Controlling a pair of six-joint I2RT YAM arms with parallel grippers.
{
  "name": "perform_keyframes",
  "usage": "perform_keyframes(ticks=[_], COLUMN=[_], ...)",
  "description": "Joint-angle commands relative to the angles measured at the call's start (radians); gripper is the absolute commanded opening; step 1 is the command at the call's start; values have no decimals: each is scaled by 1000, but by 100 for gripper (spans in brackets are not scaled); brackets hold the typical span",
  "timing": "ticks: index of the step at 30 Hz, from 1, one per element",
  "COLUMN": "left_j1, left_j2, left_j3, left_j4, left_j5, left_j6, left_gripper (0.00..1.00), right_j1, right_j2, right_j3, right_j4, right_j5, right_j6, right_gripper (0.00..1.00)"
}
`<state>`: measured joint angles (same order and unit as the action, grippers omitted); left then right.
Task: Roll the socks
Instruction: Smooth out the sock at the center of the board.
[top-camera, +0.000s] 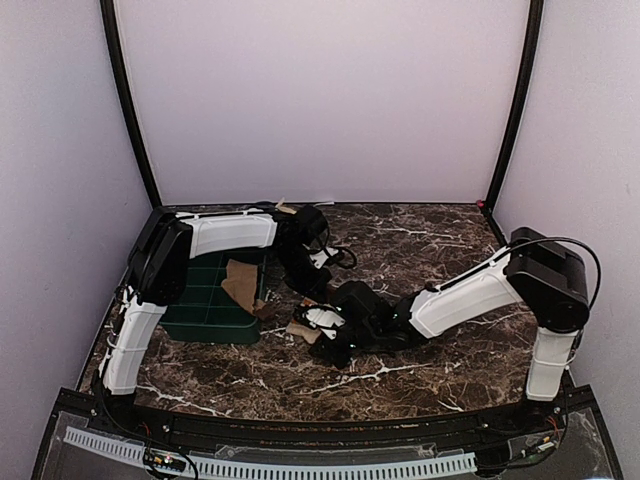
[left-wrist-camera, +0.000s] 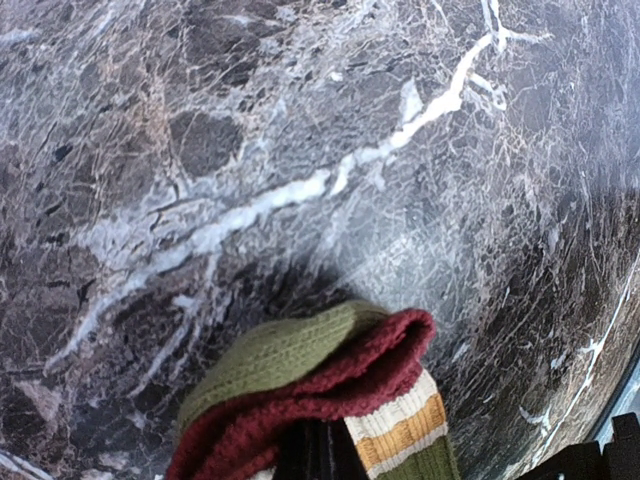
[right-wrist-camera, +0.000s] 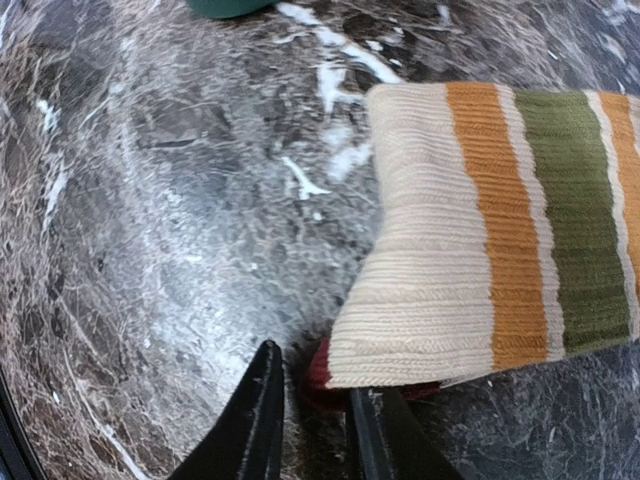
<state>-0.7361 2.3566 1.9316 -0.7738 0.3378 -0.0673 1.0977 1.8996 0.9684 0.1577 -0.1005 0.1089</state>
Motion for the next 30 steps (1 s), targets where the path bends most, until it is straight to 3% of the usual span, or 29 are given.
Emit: perform_keyframes(ticks=[1,12,19,24,27,30], left_j1=[-8,-8,-9,-11,-11,-11], left_j2=[49,59,60,63,63,64], left_j3=[-3,-2,-6,-7,-9,-9], left_j4=[-59,-65,-71,-68,-70,-70], left_j5=[-37,-37,-31,-24,-21,-17], left_j6=[-7,-10,-5,-2,0,3], left_gripper=[0,0,0,0,0,0], right_j1=[28,60,72,80,80,80], right_j2=[4,16,-84,-164,-193,-194], right_j3=[-1,-9,-58,-61,-56,-55], right_j4=[16,-24,-63,-82,-69,-18], right_j5=[-12,10,81,107,115,124], right_j6=[-10,2,49,63,69,74], right_gripper=[18,13,27,29,25,11])
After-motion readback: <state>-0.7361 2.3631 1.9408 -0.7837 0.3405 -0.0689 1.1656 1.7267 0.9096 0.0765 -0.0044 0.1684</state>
